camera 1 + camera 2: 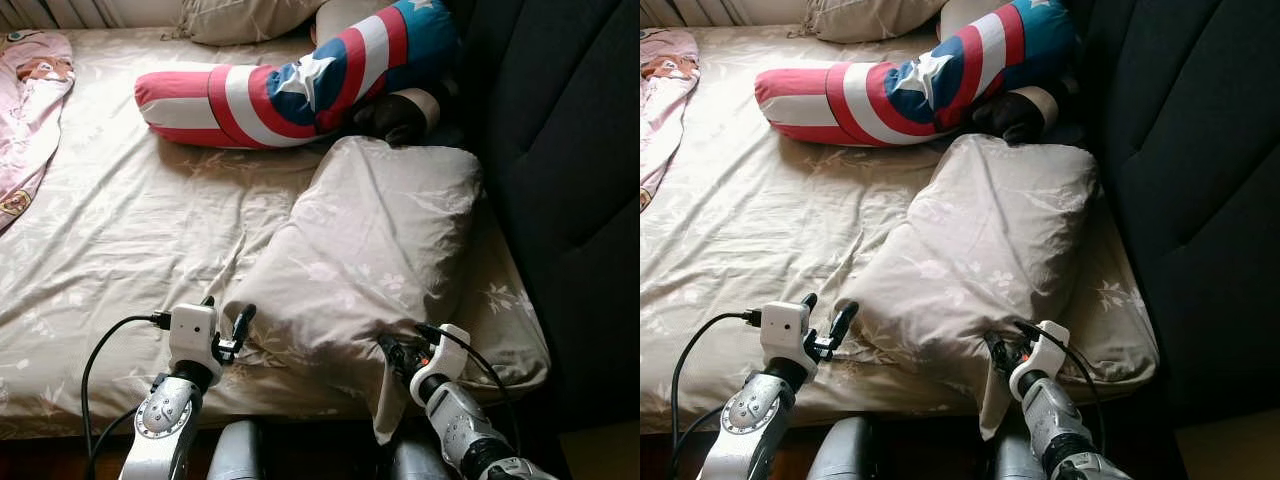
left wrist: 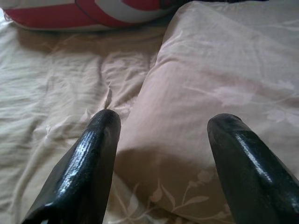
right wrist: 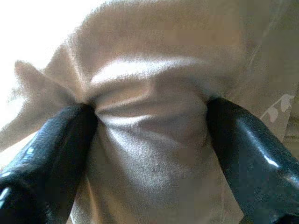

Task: Clean up the room

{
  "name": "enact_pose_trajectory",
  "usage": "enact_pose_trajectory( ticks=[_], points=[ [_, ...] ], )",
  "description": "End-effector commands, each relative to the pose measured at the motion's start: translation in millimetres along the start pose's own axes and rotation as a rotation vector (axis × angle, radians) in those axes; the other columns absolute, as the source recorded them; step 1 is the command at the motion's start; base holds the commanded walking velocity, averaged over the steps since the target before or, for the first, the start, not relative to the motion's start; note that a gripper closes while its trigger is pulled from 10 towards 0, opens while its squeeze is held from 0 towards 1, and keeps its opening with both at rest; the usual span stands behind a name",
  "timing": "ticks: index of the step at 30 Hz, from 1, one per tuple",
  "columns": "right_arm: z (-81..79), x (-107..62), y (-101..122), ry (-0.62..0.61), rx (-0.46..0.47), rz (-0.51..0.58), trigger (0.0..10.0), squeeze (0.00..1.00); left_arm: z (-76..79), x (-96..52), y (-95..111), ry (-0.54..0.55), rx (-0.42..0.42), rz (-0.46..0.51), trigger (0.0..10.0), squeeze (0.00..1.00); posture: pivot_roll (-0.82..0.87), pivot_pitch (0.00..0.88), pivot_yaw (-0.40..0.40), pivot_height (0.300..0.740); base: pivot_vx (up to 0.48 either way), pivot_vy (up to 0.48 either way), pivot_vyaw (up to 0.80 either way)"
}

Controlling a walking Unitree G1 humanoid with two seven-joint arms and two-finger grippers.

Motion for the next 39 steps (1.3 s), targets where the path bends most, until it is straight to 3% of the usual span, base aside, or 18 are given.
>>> enact_pose_trajectory(
  ticks=[1, 6, 16, 30, 39],
  points=[
    [-1.8, -1.5, -13, -0.004, 0.004, -0.051, 0.0, 0.00, -0.3, -4.2, -4, -0.002, 0.010, -0.028, 10.0, 0.00, 0.14, 0.243, -0.002, 0.645, 0.000, 0.000, 0.00],
    [0.1, -2.6, -15, -0.007, 0.012, -0.056, 0.0, 0.00, -0.8, -4.5, -4, 0.001, 0.011, -0.029, 10.0, 0.00, 0.14, 0.242, -0.005, 0.645, 0.000, 0.000, 0.00],
    [28.7, -13.3, -19, -0.057, -0.023, -0.080, 0.0, 0.00, 1.5, -3.3, -4, -0.002, 0.008, -0.030, 10.0, 0.00, 0.14, 0.238, -0.008, 0.645, 0.000, 0.000, 0.00],
    [33.6, -16.7, -27, -0.095, -0.035, -0.091, 0.0, 0.00, 1.4, -2.9, -5, 0.002, 0.009, -0.032, 10.0, 0.00, 0.13, 0.234, -0.009, 0.645, 0.000, 0.000, 0.00],
    [25.7, -11.4, -22, -0.116, -0.078, -0.084, 0.0, 0.00, 2.1, -2.3, -6, 0.000, 0.008, -0.036, 10.0, 0.00, 0.12, 0.233, -0.009, 0.645, 0.000, 0.000, 0.00]
  ],
)
Point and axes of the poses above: a point about 5 cm out from each wrist's last joint towards the gripper, its own x axis pointing out of the wrist towards the gripper, its own y axis along the axis of the wrist's last joint, z = x × y, the point moved 3 cm from there along x, pointing out of the wrist towards the gripper, and after that the axes turned 11 degrees about -x, right-handed, at the moved point
